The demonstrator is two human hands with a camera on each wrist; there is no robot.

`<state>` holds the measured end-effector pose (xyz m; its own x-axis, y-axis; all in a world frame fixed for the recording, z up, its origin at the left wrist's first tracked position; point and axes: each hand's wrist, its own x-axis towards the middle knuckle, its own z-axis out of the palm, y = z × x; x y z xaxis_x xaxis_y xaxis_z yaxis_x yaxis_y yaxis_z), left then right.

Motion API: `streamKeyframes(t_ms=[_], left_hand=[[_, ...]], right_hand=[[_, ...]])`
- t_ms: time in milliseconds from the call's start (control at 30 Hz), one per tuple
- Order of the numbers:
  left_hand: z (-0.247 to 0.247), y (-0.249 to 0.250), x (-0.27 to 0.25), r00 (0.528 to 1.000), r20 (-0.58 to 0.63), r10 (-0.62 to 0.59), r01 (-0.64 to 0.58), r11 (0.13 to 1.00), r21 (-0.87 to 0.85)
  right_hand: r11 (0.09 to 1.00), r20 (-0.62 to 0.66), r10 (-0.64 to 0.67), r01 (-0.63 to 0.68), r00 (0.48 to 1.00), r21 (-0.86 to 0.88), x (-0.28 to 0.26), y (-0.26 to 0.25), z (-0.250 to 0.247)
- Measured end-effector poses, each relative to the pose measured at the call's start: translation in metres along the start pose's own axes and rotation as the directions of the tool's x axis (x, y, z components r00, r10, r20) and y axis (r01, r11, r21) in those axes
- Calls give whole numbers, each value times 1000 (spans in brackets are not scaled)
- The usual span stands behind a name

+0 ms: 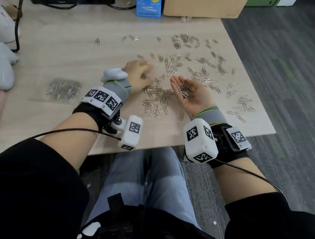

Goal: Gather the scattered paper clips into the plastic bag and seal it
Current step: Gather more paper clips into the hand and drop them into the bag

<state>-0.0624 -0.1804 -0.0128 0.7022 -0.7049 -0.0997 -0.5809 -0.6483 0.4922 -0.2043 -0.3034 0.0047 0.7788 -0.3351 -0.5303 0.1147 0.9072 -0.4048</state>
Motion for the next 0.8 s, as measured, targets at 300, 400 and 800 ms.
streamKeyframes(t_ms=[300, 400, 800], left_hand=[[16, 15, -34, 994, 86, 68, -75, 994, 81], [16, 19, -45, 979, 171, 109, -133, 982, 137], [15, 28, -45, 987, 55, 152, -152, 988, -9]], right_hand=[[1000, 7, -13, 13, 1000, -6, -11, 5, -10], [1000, 9, -24, 24, 1000, -8, -15, 6, -14], [999, 26, 2, -3, 1000, 35, -27, 5, -19]])
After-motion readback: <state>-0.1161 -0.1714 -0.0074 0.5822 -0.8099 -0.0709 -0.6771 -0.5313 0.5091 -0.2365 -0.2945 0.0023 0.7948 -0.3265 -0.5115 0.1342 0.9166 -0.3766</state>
